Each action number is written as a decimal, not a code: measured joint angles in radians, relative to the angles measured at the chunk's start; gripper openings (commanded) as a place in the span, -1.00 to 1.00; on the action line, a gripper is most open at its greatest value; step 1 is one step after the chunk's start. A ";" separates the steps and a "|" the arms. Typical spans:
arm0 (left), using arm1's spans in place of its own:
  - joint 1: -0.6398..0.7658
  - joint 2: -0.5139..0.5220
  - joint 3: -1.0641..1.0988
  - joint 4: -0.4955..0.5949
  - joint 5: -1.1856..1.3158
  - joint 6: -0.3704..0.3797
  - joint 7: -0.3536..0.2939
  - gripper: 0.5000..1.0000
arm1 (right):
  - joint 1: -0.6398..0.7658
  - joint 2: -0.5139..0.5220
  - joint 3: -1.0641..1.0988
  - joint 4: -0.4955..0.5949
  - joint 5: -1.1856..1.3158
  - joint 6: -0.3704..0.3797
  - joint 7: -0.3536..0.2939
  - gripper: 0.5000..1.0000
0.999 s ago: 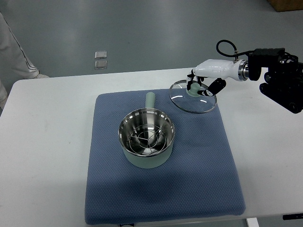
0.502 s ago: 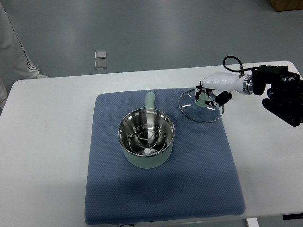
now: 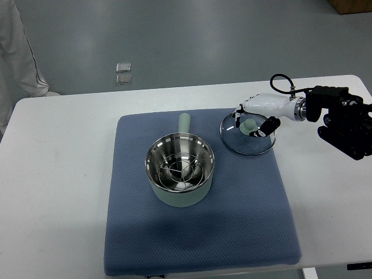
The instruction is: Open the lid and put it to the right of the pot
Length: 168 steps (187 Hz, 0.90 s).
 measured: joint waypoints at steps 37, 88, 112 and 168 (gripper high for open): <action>0.000 0.000 0.000 0.000 0.000 0.000 0.000 1.00 | 0.017 -0.015 0.007 0.033 0.107 0.041 0.001 0.69; 0.000 0.000 0.000 0.000 0.000 0.000 0.001 1.00 | 0.065 -0.050 0.023 0.046 0.506 0.128 0.000 0.70; 0.000 0.000 0.000 0.000 0.000 0.000 0.001 1.00 | 0.059 -0.042 0.032 0.023 0.778 0.167 -0.008 0.70; -0.001 0.000 0.000 0.000 -0.001 0.000 0.001 1.00 | -0.027 -0.021 0.030 -0.048 1.400 0.174 -0.036 0.70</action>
